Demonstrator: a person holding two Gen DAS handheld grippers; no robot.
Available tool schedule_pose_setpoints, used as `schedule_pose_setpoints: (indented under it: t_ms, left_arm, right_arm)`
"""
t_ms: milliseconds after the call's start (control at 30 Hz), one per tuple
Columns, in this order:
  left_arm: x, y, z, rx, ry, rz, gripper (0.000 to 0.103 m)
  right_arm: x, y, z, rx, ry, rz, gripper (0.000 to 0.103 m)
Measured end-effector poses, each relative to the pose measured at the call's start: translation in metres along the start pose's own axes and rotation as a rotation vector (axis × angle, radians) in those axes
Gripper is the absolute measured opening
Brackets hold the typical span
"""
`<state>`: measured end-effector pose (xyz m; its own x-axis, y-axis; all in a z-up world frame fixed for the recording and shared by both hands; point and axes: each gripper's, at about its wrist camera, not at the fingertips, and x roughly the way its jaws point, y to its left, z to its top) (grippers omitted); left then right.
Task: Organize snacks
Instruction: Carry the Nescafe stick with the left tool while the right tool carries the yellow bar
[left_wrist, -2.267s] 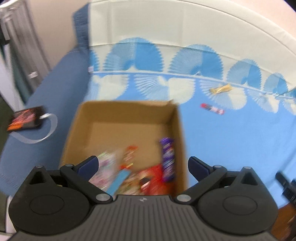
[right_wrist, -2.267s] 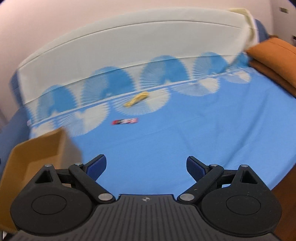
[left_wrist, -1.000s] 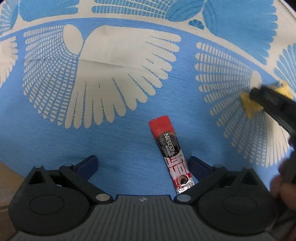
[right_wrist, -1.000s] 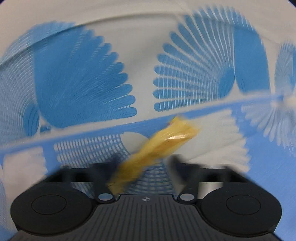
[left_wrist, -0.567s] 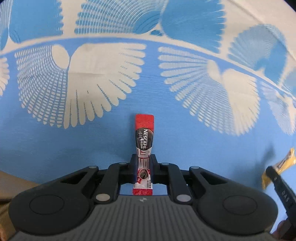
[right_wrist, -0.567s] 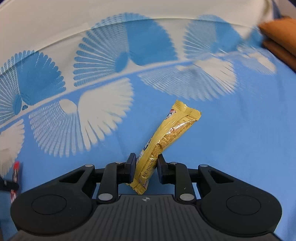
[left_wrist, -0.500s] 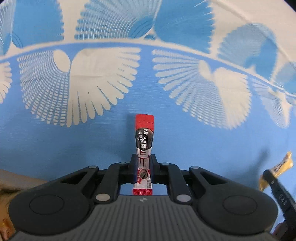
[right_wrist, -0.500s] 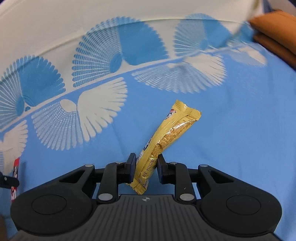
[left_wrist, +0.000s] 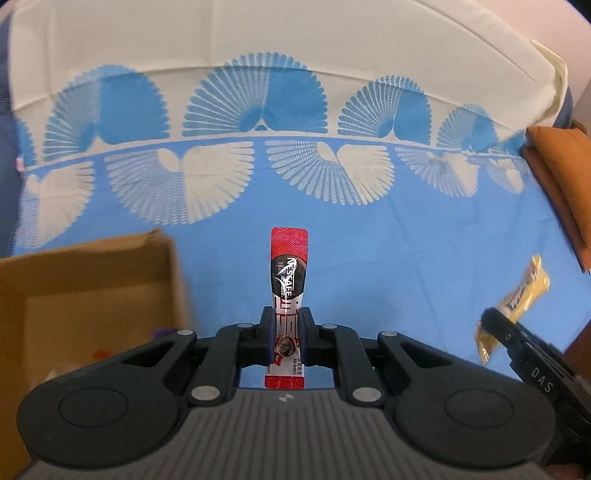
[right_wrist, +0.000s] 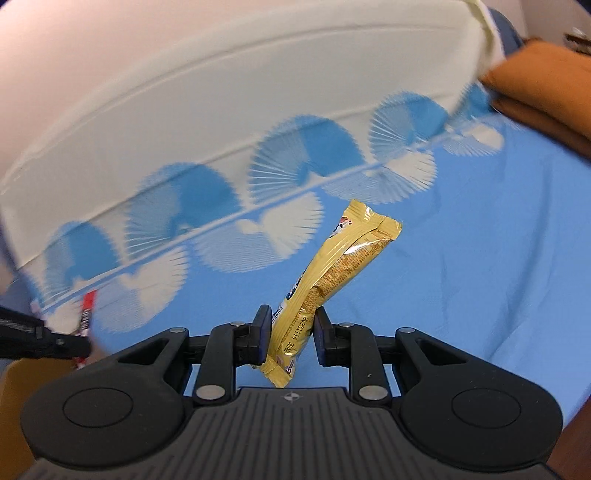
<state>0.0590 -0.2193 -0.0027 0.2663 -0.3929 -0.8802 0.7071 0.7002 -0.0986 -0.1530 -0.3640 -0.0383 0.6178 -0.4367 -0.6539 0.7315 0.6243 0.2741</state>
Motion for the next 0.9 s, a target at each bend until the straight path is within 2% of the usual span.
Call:
schedule_pose_setpoints:
  t_ms: [133,267,567,733,900]
  left_arm:
    - [-0.048,0.02,-0.035,-0.008,-0.015,0.019,0.014]
    - [-0.09,0.042,-0.074,-0.006,-0.02,0.05,0.014]
    - [-0.155,0.101,-0.167,-0.045,-0.003,0.114,0.014]
    - [-0.179,0.13,-0.211,-0.093,-0.017,0.149,0.014]
    - [-0.195,0.148,-0.234,-0.139,-0.041,0.15,0.014]
  right_arm:
    - [-0.053,0.036,-0.017,-0.071,-0.002,0.083,0.026]
    - [-0.091,0.071,-0.04,-0.13,0.035,0.158,0.026]
    - [-0.168,0.148,-0.106,-0.284,0.125,0.319,0.026]
    - [-0.191,0.175,-0.125,-0.357,0.128,0.335,0.026]
    - [-0.208,0.193,-0.136,-0.435,0.129,0.342,0.026]
